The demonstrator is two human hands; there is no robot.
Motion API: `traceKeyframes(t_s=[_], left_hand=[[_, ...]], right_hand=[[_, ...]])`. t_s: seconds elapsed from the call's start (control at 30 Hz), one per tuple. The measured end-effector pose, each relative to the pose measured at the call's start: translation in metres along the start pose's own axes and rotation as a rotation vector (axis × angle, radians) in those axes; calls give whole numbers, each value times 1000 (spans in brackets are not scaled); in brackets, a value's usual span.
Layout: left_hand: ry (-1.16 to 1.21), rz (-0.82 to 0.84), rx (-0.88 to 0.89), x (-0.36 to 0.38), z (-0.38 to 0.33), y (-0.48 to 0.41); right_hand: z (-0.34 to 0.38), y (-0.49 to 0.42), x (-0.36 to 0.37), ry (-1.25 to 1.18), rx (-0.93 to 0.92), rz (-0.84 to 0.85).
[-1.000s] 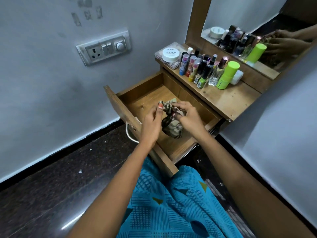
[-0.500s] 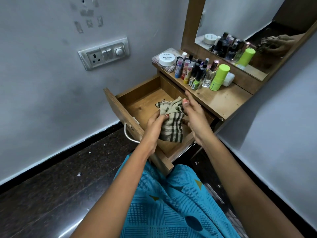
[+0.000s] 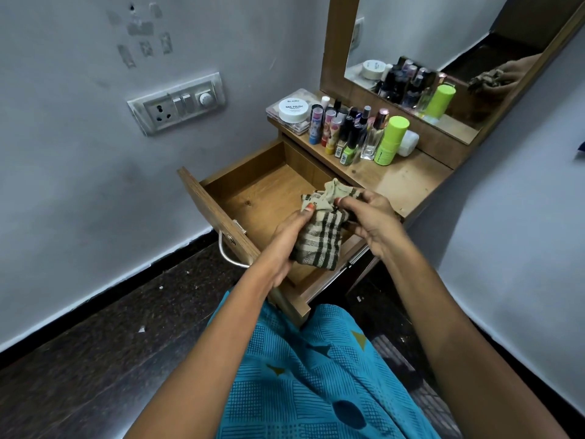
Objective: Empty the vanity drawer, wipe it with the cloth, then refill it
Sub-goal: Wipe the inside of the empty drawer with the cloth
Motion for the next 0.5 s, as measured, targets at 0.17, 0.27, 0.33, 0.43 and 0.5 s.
traceKeyframes(t_s=[0.17, 0.27, 0.33, 0.43, 0.5], left_hand=[[-187, 41, -41, 6, -10, -10], [-217, 49, -50, 13, -7, -20], [-130, 68, -55, 21, -1, -29], [-46, 58, -63, 38, -2, -41], [-42, 35, -51, 51, -7, -48]], right_hand=[[1, -5, -26, -173, 8, -11], [2, -8, -43, -324, 20, -18], [5, -11, -53, -317, 21, -9], [9, -17, -69, -243, 3, 8], [13, -23, -83, -144, -32, -71]])
Point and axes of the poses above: each hand's wrist, its own y-axis away from the middle knuckle, its own x-axis out of the palm, z = x × y, the point moved 5 cm from there along -y, towards the middle knuckle, and after that the axes turned 11 degrees about x, right-handed, at the moved point
